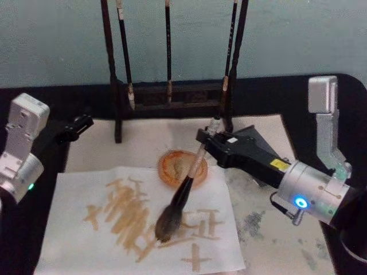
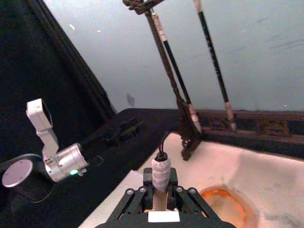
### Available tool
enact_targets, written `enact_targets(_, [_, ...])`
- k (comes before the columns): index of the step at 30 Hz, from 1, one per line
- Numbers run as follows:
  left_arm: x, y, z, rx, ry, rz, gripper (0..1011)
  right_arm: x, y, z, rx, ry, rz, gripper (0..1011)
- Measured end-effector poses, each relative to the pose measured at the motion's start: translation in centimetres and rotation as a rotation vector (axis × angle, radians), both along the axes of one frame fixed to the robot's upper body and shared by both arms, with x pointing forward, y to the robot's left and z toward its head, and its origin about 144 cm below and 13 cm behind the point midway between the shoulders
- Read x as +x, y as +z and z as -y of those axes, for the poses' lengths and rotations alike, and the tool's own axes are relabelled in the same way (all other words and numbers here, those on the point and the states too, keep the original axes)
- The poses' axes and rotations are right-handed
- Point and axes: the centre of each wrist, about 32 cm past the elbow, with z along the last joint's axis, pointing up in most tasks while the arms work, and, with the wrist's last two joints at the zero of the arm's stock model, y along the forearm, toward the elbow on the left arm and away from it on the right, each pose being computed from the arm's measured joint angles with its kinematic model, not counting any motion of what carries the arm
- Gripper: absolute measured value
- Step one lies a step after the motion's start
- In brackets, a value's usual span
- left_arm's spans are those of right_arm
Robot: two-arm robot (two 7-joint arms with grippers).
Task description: Pick up the brush from the inkstone, write on the paper, then place the brush back to its original position.
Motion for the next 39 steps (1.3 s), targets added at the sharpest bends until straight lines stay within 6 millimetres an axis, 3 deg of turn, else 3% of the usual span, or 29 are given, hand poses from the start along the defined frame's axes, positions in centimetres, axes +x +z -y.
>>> enact_targets(12, [0.0,0.0,0.0,0.0,0.0,0.0,1002,-0.7,-0.2,2.5,-0.022,-0.054,-0.002,189])
enact_targets(21, [0.0,0.0,0.0,0.0,0.0,0.0,1002,-1.2,0.8,3.6,0.011,-0.072,0.031,189])
enact_targets(31, [0.0,0.0,0.0,0.0,0.0,0.0,1002,-1.5,2.0,2.7,0.061,-0.033,0.065,189])
enact_targets(39, [0.0,0.0,0.0,0.0,0.0,0.0,1002,-1.3,2.0,0.9,0.069,0.013,0.062,189])
